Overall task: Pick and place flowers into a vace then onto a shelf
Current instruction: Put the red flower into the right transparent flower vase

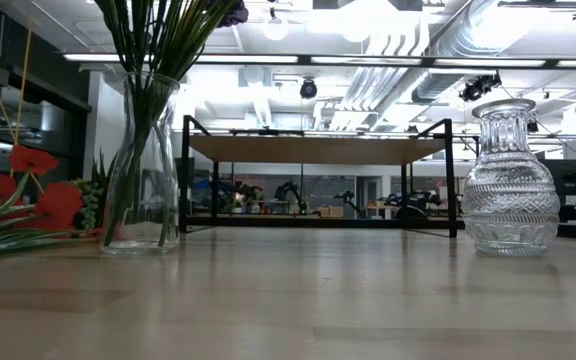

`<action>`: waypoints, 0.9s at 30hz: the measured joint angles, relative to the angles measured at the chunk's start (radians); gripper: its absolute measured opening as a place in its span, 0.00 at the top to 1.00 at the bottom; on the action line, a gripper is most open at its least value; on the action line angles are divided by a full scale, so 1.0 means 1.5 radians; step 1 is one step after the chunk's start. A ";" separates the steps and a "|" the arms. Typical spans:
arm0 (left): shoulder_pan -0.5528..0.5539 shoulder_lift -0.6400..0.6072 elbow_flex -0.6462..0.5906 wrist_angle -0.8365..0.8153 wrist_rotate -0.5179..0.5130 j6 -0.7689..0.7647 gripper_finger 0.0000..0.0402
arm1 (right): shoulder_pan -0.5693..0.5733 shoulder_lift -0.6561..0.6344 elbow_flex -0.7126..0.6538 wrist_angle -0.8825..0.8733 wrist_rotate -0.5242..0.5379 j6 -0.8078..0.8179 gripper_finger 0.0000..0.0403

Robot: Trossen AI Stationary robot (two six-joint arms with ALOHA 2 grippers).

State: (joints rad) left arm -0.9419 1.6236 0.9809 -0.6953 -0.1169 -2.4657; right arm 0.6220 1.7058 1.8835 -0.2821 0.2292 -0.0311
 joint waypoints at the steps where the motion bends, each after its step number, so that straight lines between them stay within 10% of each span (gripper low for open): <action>1: 0.005 0.006 0.000 0.003 0.000 0.000 0.30 | 0.000 0.000 0.000 0.000 -0.001 0.002 0.65; 27: 0.018 0.051 -0.001 0.003 0.054 -0.003 0.33 | 0.000 0.000 0.000 -0.004 -0.002 0.003 0.65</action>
State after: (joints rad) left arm -0.9154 1.7000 0.9798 -0.6902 -0.0357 -2.4706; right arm 0.6224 1.7061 1.8835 -0.2882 0.2256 -0.0271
